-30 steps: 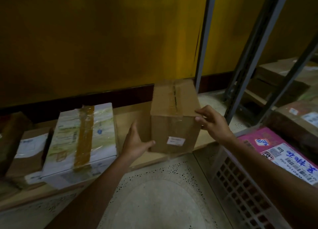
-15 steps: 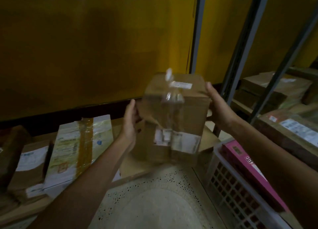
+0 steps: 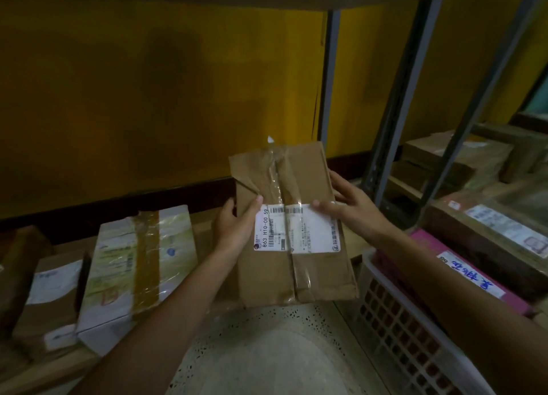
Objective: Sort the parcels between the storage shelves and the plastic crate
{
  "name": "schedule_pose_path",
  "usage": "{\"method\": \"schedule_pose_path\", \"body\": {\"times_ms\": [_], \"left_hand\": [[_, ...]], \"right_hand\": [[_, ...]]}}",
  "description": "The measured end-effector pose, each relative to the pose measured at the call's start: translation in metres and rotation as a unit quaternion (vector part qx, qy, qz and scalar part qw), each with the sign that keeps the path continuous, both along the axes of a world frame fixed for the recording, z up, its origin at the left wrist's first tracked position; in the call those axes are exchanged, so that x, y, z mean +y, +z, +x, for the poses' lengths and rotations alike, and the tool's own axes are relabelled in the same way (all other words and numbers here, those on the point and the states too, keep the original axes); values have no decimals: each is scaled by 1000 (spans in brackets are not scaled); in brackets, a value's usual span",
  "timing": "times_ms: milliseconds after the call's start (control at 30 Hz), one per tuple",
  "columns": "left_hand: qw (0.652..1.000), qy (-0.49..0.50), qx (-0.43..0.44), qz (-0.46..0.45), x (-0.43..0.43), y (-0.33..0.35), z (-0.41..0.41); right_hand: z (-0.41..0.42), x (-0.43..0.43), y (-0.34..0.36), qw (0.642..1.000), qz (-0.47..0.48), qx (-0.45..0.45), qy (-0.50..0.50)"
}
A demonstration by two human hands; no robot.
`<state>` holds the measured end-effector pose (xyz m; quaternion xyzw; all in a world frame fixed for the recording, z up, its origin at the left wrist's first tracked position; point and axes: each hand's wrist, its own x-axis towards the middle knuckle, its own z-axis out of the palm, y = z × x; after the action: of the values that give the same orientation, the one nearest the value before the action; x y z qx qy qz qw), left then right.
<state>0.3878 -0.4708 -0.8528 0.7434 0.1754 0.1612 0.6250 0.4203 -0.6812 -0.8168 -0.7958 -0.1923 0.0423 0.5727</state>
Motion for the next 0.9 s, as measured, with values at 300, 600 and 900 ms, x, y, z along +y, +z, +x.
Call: {"method": "schedule_pose_path", "body": {"times_ms": [300, 600, 900], "left_hand": [[989, -131, 65, 33, 1, -20, -4], [999, -34, 41, 10, 13, -49, 0], [976, -113, 36, 185, 21, -60, -10]], "right_hand": [[15, 32, -55, 941, -223, 203, -155], [12, 43, -77, 976, -53, 184, -101], [32, 66, -74, 956, -142, 164, -198]]}}
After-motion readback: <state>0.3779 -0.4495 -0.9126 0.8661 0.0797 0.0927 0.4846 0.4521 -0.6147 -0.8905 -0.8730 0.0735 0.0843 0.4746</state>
